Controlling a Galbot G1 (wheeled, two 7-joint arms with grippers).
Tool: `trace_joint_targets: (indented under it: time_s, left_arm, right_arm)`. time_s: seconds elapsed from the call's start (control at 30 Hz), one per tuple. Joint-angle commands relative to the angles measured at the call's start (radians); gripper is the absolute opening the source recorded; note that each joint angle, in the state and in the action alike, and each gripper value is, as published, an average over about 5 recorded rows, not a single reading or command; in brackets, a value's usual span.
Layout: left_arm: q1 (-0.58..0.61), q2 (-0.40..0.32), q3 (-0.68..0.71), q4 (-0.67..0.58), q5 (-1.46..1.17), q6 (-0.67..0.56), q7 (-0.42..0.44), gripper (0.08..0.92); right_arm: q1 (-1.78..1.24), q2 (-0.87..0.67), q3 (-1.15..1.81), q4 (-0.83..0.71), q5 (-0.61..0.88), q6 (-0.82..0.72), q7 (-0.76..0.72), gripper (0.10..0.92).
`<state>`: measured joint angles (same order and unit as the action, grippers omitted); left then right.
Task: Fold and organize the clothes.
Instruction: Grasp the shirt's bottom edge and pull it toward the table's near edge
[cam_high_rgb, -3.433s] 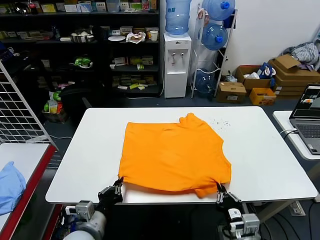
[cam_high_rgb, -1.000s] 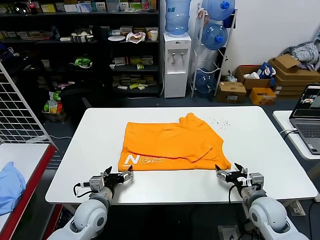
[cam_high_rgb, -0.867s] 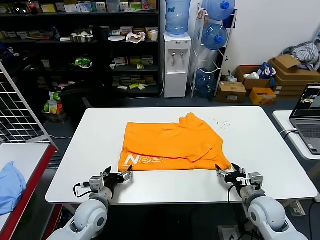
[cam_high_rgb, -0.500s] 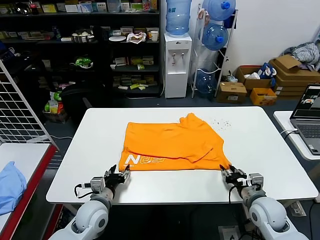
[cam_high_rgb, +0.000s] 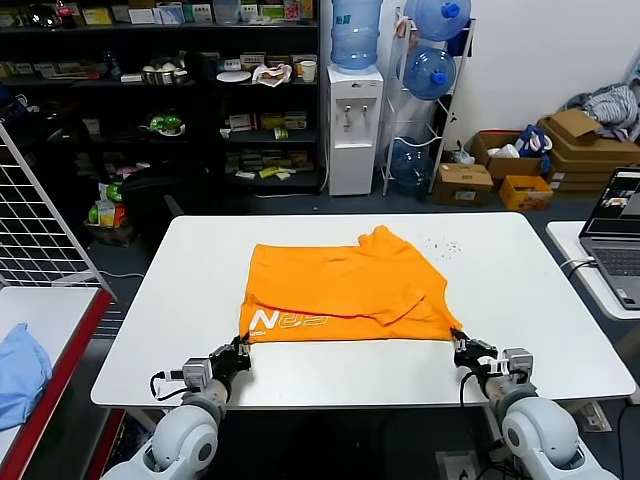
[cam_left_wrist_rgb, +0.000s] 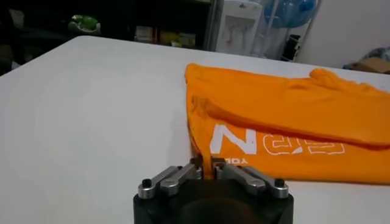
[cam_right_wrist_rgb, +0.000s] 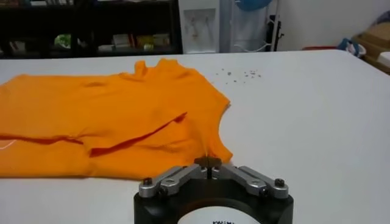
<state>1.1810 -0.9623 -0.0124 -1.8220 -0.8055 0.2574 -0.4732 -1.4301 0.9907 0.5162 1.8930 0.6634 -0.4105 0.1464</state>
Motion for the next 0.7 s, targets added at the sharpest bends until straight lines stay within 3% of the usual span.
trace_joint_targets:
  time_s: [0.03, 0.33, 0.7]
  left_arm:
    - [0.047, 0.050, -0.022, -0.106, -0.018, 0.003, -0.016, 0.114]
    - [0.189, 0.141, -0.073, -0.258, -0.045, 0.007, -0.041, 0.097]
    - [0.318, 0.175, -0.073, -0.355, -0.053, 0.010, -0.072, 0.097]
  right_arm:
    - [-0.070, -0.010, 0.033, 0.084, 0.026, 0.001, 0.027, 0.122]
    - [-0.302, -0.007, 0.132, 0.214, 0.029, -0.018, 0.058, 0.122]
    - [-0.435, 0.024, 0.186, 0.266, 0.004, -0.029, 0.066, 0.122]
